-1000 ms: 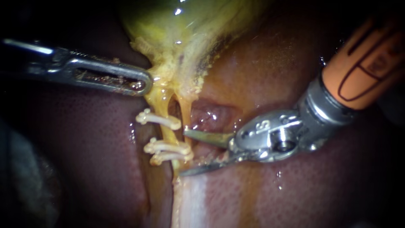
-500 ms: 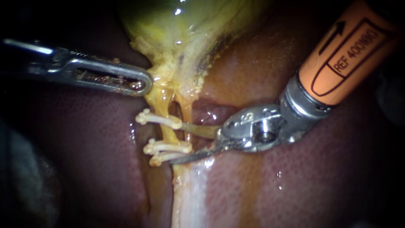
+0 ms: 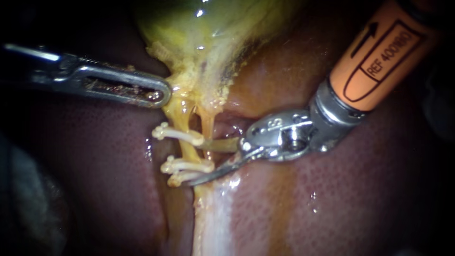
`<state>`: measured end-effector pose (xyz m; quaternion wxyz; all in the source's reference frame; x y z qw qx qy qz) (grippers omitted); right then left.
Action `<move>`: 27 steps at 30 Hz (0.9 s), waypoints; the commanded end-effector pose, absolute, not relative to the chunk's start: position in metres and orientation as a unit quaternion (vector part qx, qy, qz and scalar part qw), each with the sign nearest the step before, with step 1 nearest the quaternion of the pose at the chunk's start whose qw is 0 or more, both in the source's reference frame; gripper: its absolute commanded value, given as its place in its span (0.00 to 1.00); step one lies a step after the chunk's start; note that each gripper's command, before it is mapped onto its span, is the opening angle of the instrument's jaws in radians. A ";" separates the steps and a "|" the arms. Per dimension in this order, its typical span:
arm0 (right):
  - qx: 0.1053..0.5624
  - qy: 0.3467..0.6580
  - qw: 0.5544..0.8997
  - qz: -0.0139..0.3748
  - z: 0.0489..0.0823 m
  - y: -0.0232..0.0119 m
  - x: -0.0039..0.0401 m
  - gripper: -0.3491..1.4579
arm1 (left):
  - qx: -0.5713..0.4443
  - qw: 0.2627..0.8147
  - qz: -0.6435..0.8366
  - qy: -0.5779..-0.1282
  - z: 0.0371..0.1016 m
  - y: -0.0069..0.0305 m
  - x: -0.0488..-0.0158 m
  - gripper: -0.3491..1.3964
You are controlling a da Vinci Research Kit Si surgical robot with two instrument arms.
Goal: Go to the cutting position left tube
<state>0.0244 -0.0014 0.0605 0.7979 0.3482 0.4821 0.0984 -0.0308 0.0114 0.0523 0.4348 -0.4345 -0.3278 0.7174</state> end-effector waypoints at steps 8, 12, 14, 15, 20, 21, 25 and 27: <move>0.364 0.487 0.776 0.169 0.0612 -0.0024 0.0281 0.97 | -0.434 0.435 0.717 -0.328 0.0523 0.0114 -0.0309 0.00; 0.383 0.495 0.755 0.196 0.0606 -0.0024 0.0290 0.97 | -0.434 0.435 0.717 -0.328 0.0523 0.0114 -0.0309 0.00; 0.390 0.499 0.746 0.205 0.0601 -0.0024 0.0293 0.97 | -0.434 0.435 0.717 -0.328 0.0523 0.0114 -0.0309 0.00; 0.393 0.500 0.744 0.208 0.0598 -0.0024 0.0294 0.97 | -0.434 0.435 0.717 -0.328 0.0523 0.0114 -0.0309 0.00; 0.407 0.512 0.723 0.223 0.0576 -0.0017 0.0298 0.97 | -0.434 0.435 0.717 -0.328 0.0523 0.0114 -0.0309 0.00; 0.410 0.514 0.719 0.226 0.0571 -0.0016 0.0299 0.97 | -0.434 0.435 0.717 -0.328 0.0523 0.0114 -0.0309 0.00; 0.418 0.521 0.706 0.234 0.0555 -0.0012 0.0302 0.97 | -0.434 0.435 0.717 -0.328 0.0523 0.0114 -0.0309 0.00; 0.420 0.520 0.705 0.236 0.0552 -0.0012 0.0303 0.97 | -0.434 0.435 0.717 -0.328 0.0523 0.0114 -0.0309 0.00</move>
